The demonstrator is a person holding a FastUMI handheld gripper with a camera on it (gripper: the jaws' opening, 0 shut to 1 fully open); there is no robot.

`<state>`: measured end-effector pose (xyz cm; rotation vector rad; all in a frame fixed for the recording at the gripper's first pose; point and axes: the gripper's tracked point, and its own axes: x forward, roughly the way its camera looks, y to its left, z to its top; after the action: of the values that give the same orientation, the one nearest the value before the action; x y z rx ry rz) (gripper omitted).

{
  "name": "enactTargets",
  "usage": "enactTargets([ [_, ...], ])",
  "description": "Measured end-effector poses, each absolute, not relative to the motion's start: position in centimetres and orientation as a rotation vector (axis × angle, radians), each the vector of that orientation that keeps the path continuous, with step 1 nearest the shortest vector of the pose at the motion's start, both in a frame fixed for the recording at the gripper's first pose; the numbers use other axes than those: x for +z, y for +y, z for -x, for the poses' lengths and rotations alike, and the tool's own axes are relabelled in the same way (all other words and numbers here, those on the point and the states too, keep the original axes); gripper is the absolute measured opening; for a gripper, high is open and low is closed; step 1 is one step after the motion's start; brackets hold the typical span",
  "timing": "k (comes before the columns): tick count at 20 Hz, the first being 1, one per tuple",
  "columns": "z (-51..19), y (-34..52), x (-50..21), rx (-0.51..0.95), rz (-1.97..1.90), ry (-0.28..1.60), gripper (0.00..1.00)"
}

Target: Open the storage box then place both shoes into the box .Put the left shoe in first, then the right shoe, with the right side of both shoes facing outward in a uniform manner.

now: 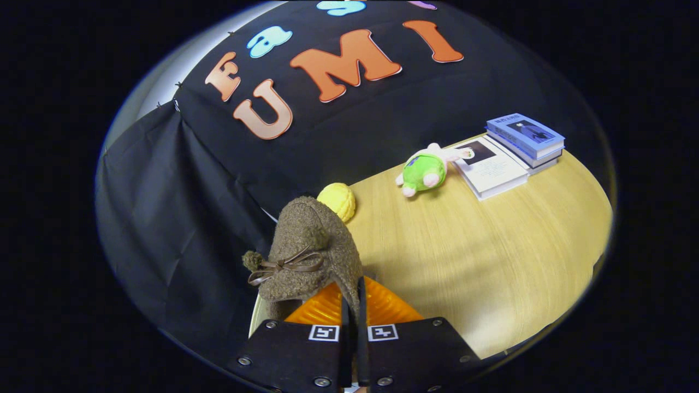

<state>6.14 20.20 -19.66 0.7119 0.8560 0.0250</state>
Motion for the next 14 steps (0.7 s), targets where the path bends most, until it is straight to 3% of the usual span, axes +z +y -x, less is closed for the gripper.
enactTargets([
  [7,-6.8,27.1,-20.4,0.092,-0.676,0.924,0.05],
  [14,-6.9,29.6,-20.5,0.048,-0.675,0.93,0.05],
])
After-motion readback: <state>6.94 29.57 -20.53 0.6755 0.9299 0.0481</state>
